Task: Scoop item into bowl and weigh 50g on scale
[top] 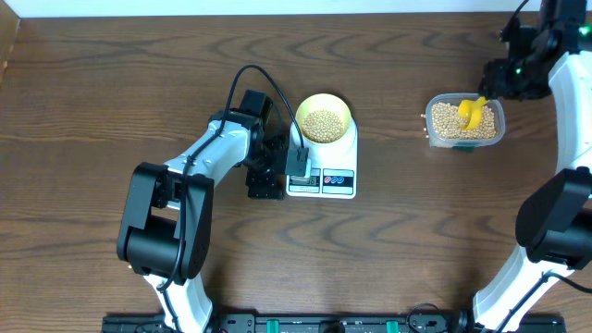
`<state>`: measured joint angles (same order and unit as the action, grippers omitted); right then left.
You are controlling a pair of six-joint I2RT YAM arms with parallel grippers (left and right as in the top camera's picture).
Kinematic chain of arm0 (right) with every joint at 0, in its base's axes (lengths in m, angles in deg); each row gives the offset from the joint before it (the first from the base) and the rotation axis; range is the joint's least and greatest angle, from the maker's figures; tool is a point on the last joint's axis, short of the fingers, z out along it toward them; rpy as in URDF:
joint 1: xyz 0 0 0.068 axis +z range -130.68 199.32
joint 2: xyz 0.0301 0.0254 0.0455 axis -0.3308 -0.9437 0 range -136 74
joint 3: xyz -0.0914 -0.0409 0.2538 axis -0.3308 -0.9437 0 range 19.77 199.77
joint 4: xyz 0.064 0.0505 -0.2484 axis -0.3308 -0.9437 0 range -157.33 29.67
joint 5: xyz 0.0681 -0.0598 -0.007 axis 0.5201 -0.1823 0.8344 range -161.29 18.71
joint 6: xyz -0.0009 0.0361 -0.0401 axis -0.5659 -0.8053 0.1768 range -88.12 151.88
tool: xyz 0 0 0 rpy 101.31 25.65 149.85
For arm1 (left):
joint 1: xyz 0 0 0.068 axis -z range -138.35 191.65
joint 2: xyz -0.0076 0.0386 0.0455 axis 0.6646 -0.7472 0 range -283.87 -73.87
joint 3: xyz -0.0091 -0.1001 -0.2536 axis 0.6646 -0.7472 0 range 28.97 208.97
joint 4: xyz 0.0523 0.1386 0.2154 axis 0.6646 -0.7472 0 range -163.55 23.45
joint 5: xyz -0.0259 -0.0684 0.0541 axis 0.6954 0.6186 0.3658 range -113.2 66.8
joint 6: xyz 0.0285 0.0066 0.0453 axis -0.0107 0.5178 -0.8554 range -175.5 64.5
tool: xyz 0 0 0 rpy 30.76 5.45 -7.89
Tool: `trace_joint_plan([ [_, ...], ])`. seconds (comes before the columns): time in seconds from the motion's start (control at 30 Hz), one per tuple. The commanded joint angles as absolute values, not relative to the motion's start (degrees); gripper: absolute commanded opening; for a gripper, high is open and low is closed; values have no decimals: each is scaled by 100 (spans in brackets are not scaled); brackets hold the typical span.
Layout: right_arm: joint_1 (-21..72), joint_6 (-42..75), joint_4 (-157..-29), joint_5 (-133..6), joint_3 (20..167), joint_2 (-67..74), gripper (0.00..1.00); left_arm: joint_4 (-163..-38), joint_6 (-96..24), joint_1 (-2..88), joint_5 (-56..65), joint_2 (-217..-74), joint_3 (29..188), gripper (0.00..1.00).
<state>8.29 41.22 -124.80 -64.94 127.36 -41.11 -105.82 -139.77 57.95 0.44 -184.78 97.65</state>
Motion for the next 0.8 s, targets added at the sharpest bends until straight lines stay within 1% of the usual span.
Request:
trace_joint_plan([
  [0.0, 842, 4223, -12176, -6405, 12330, -4023, 57, -10615, -14056, 5845, 159, -18544, 9700, 98],
  [0.07, 842, 4223, -12001, -6403, 12107, -4023, 57, -10615, -14056, 5845, 159, -18544, 9700, 98],
  [0.13, 842, 4223, -11894, -6403, 11947, -4023, 55, -10615, -14056, 5845, 159, -18544, 9700, 98],
  [0.2, 842, 4223, -11785, -6374, 11849, -4023, 46, -10615, -14056, 5845, 157, -18544, 9700, 98],
  [0.3, 844, 4223, -11732, -6219, 11821, -4023, 36, -10615, -14056, 5845, 159, -18544, 9700, 98],
  [0.33, 844, 4221, -11732, -6158, 11823, -4023, 35, -10615, -14056, 5845, 159, -18544, 9700, 98],
  [0.77, 855, 4221, -11345, -5806, 11823, -4023, 38, -10615, -14056, 5845, 159, -18544, 9700, 98],
])
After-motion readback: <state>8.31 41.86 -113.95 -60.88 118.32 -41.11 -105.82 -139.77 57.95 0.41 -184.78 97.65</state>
